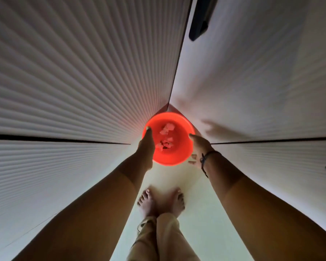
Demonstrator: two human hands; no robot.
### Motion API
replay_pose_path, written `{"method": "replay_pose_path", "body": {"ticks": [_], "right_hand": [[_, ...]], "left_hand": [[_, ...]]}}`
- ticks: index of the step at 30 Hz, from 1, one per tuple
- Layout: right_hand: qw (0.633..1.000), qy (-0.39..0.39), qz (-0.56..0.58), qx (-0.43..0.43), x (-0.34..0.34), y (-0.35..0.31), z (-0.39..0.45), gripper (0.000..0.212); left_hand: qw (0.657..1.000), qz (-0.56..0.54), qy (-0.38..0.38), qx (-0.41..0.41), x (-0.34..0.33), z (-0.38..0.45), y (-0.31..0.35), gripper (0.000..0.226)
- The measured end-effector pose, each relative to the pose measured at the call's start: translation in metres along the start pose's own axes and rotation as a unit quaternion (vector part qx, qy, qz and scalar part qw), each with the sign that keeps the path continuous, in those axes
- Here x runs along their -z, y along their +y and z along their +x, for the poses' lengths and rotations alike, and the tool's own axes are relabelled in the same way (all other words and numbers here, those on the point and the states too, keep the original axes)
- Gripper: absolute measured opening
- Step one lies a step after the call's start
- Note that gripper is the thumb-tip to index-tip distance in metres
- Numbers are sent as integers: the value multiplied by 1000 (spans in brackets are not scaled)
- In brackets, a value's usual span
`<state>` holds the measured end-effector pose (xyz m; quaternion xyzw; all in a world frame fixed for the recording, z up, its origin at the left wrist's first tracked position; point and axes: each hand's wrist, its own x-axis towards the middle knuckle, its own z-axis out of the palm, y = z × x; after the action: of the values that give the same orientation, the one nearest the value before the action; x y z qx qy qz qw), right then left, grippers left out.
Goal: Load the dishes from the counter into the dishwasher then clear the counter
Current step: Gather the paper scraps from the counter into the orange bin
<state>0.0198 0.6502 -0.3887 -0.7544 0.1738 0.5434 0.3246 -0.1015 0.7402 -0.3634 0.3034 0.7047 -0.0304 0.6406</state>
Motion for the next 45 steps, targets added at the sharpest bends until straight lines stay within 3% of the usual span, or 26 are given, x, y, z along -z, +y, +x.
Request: {"method": "replay_pose_path", "body": {"ticks": [3, 7, 11, 12, 14, 16, 19, 25, 29, 32, 34, 38, 41, 45], "right_hand": [[999, 34, -22, 1, 25, 13, -22, 38], [989, 69, -107, 70, 41, 30, -72, 37], [954, 54, -249, 157, 42, 24, -151, 59], [939, 49, -282, 192, 43, 19, -175, 56], [909, 45, -314, 271, 47, 0, -228, 30], [878, 44, -336, 339, 55, -16, -274, 20], [822, 84, -370, 426, 68, -38, -334, 45], [757, 138, -360, 527, 111, -75, -425, 46], [709, 256, -343, 560, 166, -103, -446, 39], [673, 373, -372, 519, 208, -114, -434, 58], [689, 434, -389, 430, 235, -116, -418, 83], [776, 452, -345, 272, 281, -127, -384, 119], [808, 454, -291, 235, 307, -148, -361, 130], [818, 465, -250, 231, 359, -183, -336, 135]], "left_hand": [[994, 92, 21, -57, 17, -15, -8, 66], [964, 225, -24, -140, 28, -66, -8, 65], [914, 331, -49, -229, 31, -142, 0, 91], [901, 347, -55, -255, 32, -159, 0, 88], [863, 368, -78, -337, 38, -197, 11, 71], [822, 378, -83, -418, 45, -235, 25, 53], [774, 378, -76, -501, 57, -289, 50, 65], [732, 313, -84, -600, 64, -363, 111, 48], [705, 283, -79, -645, 48, -405, 161, 42], [678, 304, -45, -667, 29, -415, 194, 44], [661, 338, -28, -670, 10, -413, 214, 47], [609, 435, 9, -663, -39, -402, 246, 57], [556, 509, 51, -655, -77, -392, 263, 66], [534, 560, 80, -628, -115, -388, 291, 80]]}}
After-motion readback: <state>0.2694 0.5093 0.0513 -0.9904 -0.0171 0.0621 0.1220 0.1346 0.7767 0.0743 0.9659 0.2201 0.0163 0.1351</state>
